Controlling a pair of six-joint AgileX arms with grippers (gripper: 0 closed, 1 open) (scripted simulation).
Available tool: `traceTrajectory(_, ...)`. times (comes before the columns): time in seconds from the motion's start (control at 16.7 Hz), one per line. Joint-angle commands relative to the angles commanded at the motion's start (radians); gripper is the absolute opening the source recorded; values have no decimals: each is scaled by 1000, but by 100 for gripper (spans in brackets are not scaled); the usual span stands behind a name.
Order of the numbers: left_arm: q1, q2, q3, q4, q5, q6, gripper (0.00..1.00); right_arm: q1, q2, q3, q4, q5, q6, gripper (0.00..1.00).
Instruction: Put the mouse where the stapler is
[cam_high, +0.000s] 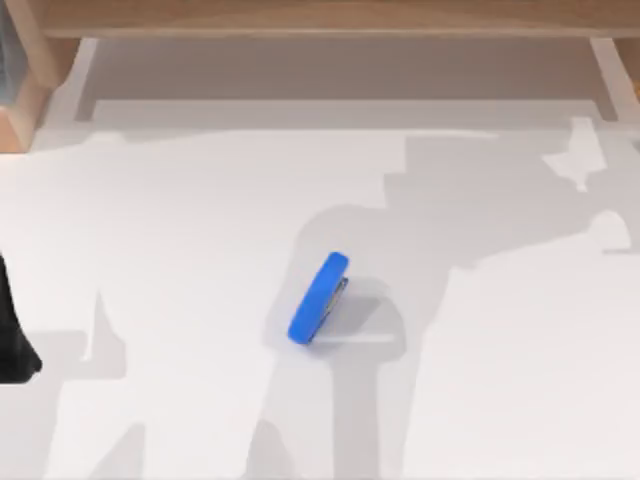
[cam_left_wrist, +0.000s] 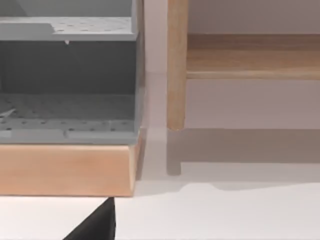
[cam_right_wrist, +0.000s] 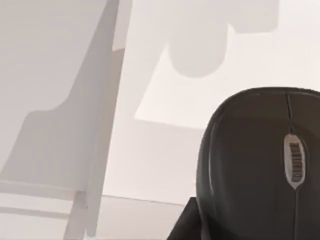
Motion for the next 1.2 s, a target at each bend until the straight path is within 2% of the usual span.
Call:
traceTrajectory(0.48, 0, 0, 0, 0, 0, 0, 100, 312, -191, -302, 103, 41, 417, 0)
traceTrajectory(0.9, 0, 0, 0, 0, 0, 0, 100, 635, -208, -547, 256, 45, 781, 0)
traceTrajectory(1.2, 0, 0, 0, 0, 0, 0, 100, 810, -184, -672, 344, 38, 969, 0)
